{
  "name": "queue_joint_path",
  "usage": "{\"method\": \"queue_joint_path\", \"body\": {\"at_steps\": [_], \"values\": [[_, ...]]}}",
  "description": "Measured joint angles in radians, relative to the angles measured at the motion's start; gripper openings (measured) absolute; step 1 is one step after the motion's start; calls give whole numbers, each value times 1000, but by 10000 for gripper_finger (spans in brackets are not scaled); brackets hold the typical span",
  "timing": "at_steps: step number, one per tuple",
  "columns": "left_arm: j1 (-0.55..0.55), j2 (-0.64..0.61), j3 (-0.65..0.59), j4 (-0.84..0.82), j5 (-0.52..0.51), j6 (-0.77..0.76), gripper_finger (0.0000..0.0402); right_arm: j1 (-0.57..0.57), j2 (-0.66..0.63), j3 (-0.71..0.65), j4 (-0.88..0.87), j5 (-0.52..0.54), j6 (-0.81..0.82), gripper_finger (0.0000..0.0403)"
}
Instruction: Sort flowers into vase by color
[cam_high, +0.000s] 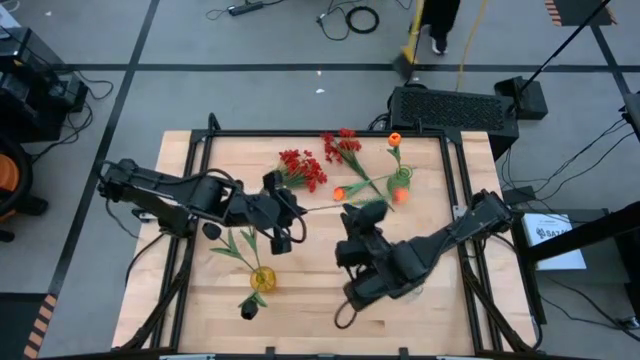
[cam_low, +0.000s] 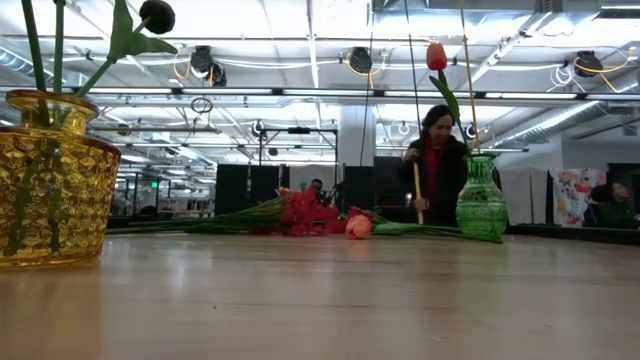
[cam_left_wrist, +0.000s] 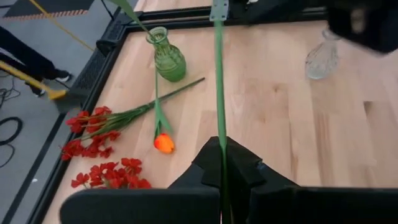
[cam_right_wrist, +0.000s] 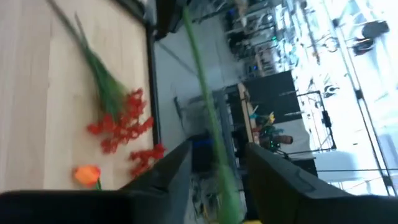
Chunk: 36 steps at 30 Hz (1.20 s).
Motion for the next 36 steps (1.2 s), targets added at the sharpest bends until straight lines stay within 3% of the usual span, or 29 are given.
{"method": "queue_joint_path", "body": {"at_steps": [7,15,18,25,28,31,36], "values": [[1,-30,0,-33,0,0,1,104,-64,0,37,72,120,210],[2,-111,0,23,-26,21,1,268,-120,0,-15,-61,475,230],[2,-146,0,96,-27,63,1,303,-113,-20,-50,-65,571,230],[-17,-169,1,348,30,189,0,303,-107,-318,-13,117,912,231],[-19,-162,0,410,31,232,0,258,-107,-447,70,137,1001,231],[-19,-153,0,448,31,244,0,196,-107,-538,242,89,939,231],[-19,-153,0,450,35,246,0,85,-107,-588,706,-171,344,231]]}}
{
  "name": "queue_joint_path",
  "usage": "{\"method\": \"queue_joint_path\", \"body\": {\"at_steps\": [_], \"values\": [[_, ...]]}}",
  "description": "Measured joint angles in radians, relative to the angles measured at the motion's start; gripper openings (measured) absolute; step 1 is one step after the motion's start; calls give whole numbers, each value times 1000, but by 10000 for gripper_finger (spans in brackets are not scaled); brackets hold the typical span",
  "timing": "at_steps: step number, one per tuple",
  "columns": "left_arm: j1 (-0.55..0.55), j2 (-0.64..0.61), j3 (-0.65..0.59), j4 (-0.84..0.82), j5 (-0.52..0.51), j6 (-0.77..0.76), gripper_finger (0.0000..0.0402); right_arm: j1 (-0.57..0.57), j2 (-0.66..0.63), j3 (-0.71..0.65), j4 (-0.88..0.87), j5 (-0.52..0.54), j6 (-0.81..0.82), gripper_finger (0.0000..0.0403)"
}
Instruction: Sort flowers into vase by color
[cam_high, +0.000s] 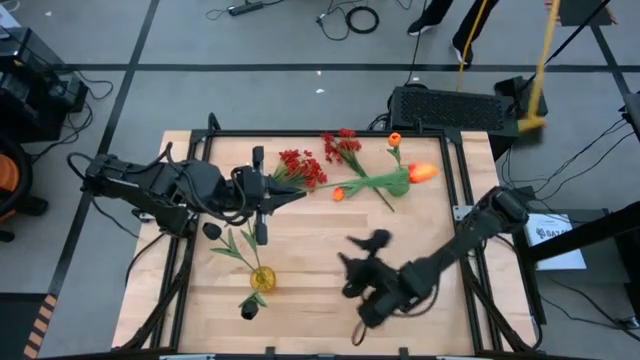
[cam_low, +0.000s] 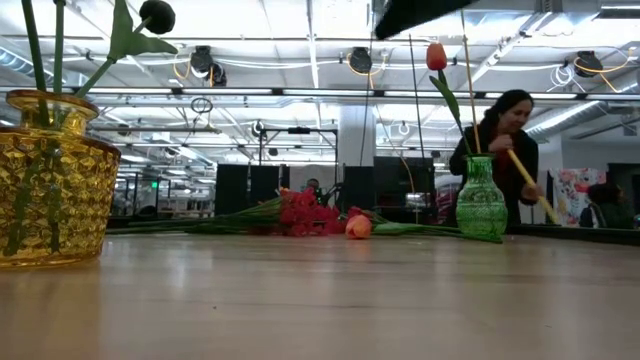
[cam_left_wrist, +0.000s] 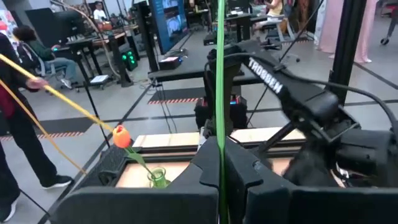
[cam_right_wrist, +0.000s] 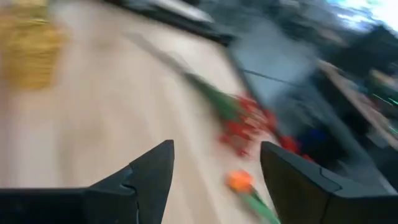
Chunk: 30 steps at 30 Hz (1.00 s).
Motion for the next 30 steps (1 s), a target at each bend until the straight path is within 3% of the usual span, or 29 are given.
{"method": "queue_joint_path", "body": {"at_steps": [5,8,14,19,25,30], "values": [[0,0,0,2,1,15,0,-96,-14,-1,423,-322,-592,222],[0,0,0,2,7,19,0,-160,-72,-1,471,-416,-745,208],[0,-6,0,-4,77,50,0,-321,-261,-63,493,-710,-748,178],[0,-9,-49,38,127,50,0,-392,-411,-341,1008,-919,-736,162],[0,-7,-186,205,133,46,0,-377,-459,-624,1623,-957,-717,161],[0,-7,-268,314,151,47,0,-358,-461,-662,1825,-1025,-712,162]]}}
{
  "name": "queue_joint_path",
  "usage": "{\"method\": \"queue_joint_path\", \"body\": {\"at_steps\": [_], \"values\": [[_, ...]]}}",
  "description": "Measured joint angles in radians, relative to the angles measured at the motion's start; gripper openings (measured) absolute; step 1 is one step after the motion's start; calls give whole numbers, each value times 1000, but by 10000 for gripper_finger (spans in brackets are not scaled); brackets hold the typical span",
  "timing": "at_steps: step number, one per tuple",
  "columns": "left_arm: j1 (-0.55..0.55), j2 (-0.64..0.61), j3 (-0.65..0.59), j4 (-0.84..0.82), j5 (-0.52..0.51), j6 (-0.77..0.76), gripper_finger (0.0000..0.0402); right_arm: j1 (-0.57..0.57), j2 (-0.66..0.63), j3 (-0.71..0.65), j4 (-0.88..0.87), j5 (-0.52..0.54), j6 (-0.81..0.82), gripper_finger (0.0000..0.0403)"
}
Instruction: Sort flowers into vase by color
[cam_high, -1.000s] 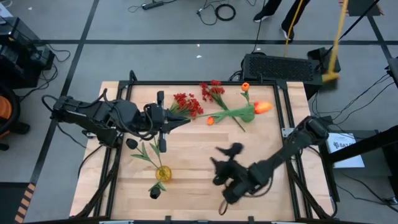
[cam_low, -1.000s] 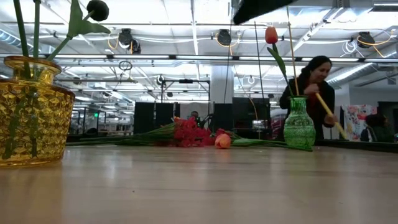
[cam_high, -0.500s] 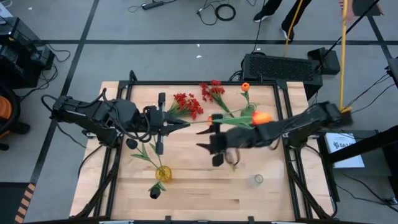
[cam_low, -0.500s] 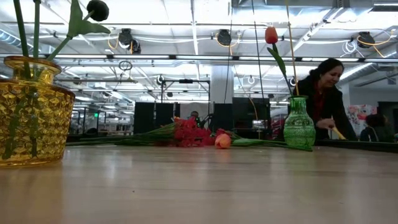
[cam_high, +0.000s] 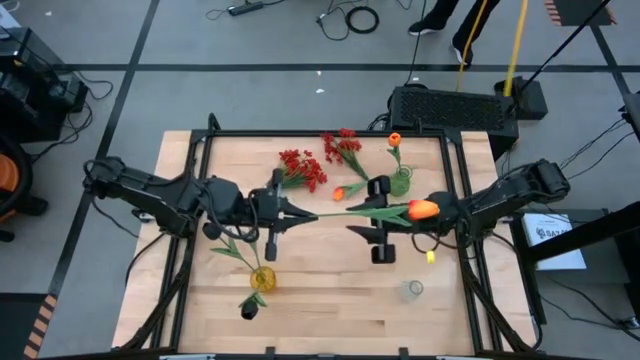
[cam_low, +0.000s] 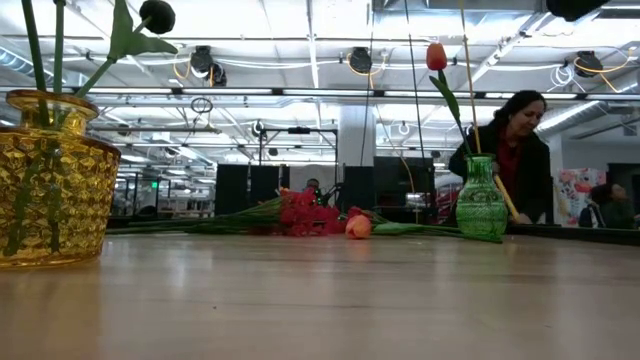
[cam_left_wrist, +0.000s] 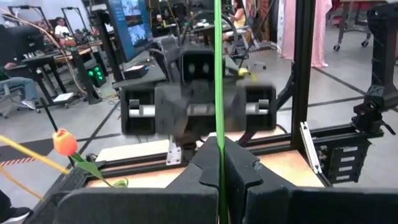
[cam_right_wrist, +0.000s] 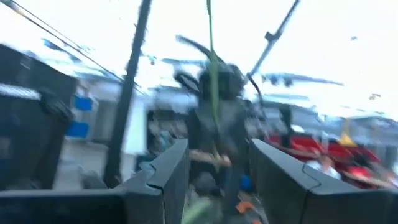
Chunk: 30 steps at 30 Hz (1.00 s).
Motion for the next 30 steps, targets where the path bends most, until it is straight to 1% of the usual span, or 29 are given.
{"method": "queue_joint_path", "body": {"at_steps": [4,7,13,17,19,21,28,30], "values": [[0,8,-40,57,4,-4,0,4,0,22,50,-64,15,164],[0,10,-68,76,13,-4,0,3,4,43,45,-69,-9,171],[2,39,-73,100,24,-2,0,3,32,93,44,-98,-45,188],[7,45,-73,106,24,2,0,3,36,113,28,-159,-62,182],[8,46,-73,106,24,3,0,3,36,119,29,-164,-61,166],[9,46,-73,108,23,3,0,3,36,119,28,-165,-61,141],[8,46,-73,107,21,4,9,3,36,119,28,-163,-58,16],[7,46,-73,104,20,4,11,2,36,119,28,-153,-56,9]]}}
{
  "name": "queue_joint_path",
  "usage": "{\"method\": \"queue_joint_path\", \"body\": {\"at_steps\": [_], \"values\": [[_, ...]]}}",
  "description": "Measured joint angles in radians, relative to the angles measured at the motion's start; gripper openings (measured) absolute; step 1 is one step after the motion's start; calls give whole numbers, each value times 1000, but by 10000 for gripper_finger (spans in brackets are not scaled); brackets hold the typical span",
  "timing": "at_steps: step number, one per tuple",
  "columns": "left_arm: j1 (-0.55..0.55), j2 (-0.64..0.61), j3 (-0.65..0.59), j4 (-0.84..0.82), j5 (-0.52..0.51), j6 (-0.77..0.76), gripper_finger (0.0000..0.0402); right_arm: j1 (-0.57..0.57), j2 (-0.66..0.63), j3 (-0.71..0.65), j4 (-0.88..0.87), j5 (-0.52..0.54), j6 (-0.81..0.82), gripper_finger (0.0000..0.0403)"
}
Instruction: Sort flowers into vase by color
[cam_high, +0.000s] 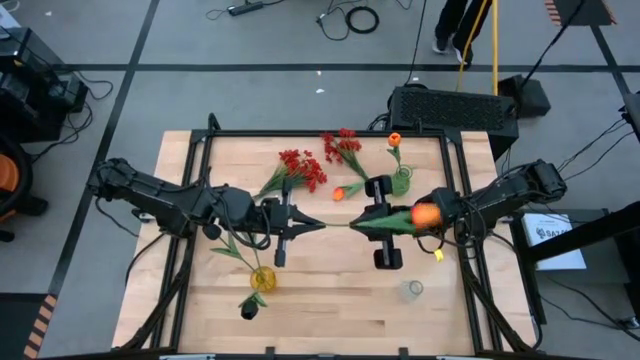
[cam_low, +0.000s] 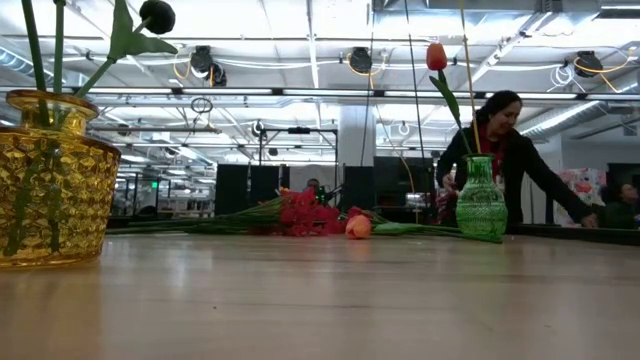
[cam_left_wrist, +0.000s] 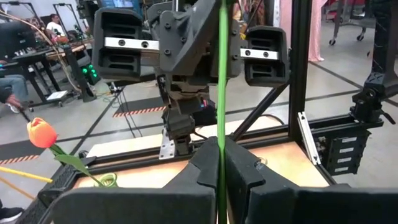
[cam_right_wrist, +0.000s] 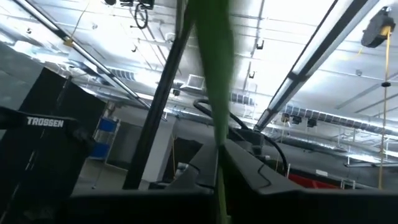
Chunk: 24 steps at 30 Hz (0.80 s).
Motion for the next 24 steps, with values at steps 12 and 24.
{"method": "queue_joint_path", "body": {"at_steps": [12,24], "values": [[-30,-38,63,-211,-84,-33,183,1,-203,0,-323,131,29,1],[-66,-118,65,-219,-236,-10,284,1,-623,0,-973,518,95,0]]}}
